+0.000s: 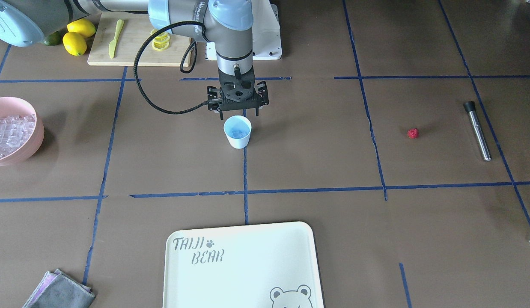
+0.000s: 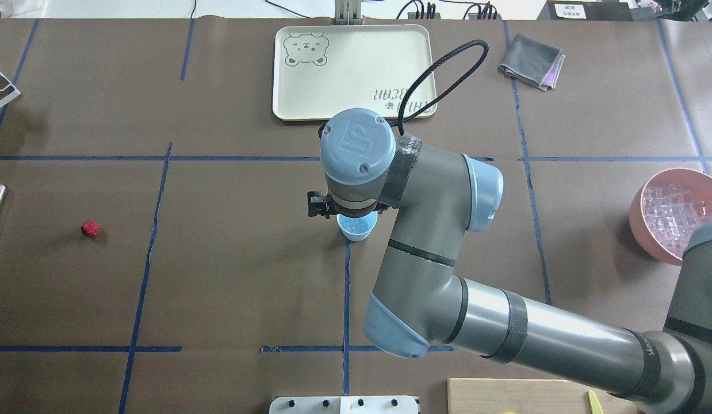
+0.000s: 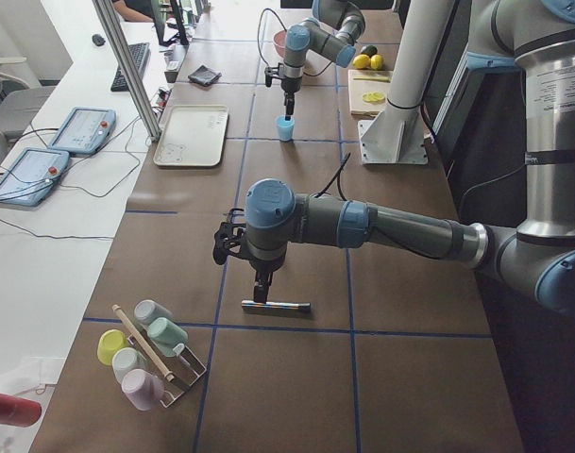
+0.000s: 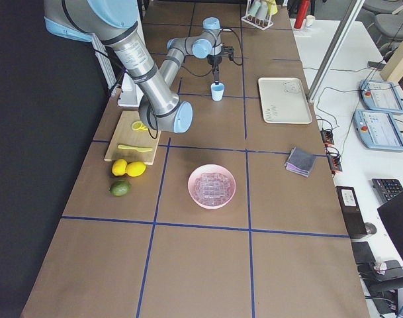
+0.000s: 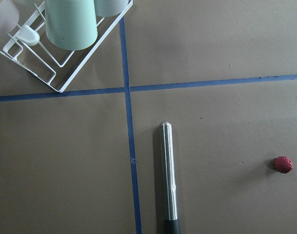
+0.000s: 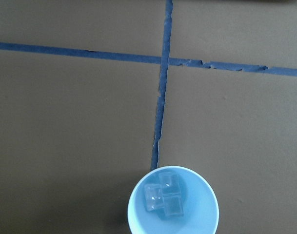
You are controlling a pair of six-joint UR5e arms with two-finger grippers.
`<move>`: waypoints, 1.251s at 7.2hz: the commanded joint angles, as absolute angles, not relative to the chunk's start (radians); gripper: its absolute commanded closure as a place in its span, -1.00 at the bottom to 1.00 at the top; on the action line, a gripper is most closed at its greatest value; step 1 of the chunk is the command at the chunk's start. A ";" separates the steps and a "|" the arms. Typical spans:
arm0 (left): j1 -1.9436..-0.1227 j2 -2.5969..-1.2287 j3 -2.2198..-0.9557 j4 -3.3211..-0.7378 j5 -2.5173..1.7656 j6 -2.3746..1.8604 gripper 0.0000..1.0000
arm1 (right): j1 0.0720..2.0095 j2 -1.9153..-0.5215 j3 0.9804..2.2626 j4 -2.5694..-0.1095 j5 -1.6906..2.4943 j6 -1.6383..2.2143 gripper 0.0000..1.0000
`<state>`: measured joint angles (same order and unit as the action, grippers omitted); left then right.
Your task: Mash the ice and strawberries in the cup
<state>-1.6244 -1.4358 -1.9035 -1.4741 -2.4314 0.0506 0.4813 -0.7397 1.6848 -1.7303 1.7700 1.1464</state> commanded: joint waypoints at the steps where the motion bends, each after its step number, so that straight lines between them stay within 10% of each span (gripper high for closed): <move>1: -1.623 -1.436 -1.904 -1.474 -2.431 0.051 -1.00 | 0.537 -0.742 1.727 -1.732 1.772 1.141 -0.98; 9: -1.447 -1.460 -2.017 -1.625 -2.425 -0.235 -1.00 | 0.868 -1.082 1.732 -1.553 1.883 0.981 -0.98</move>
